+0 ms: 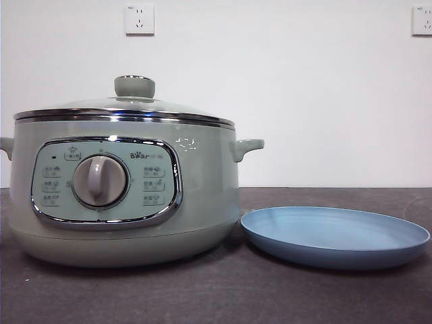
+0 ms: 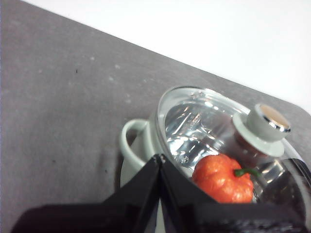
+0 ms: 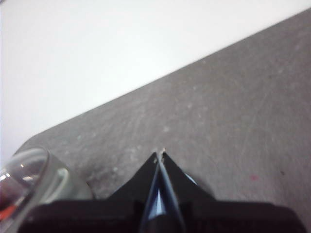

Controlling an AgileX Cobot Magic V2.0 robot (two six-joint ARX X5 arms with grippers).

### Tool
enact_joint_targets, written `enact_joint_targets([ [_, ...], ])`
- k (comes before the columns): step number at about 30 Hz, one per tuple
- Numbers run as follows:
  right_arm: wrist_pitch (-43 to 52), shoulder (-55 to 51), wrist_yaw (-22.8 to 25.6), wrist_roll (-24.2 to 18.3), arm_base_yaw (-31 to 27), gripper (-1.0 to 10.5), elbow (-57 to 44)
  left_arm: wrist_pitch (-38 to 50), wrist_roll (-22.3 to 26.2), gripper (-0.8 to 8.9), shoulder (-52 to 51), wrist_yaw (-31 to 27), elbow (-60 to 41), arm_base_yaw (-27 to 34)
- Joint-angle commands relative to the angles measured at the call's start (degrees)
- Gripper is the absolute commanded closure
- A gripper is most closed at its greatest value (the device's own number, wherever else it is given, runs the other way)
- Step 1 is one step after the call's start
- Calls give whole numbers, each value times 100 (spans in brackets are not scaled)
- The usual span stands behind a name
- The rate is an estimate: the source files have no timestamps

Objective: Take the pumpkin out from the steamer,put the pumpkin in the blue plate,close the lid

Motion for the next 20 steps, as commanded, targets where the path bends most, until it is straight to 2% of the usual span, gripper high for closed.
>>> enact_joint_targets([
  [1,39,313,-7,-74,4,963,374,9,496,821,404,103,365,15],
  [6,-271,944,-9,-435,4,962,1097,-140,1071,821,1080,258,1049,15],
  [11,-658,1521,-33,-1099,4,962,1847,-254,1512,820,1576,568,1633,15],
  [17,-1353,2277,-671,-1869,4,962,2835,-535,1563,818,2146,975,2262,13],
  [20,-1482,2583,-1091,-1996,4,939,3202,-638,1576,817,2363,1213,2492,7],
])
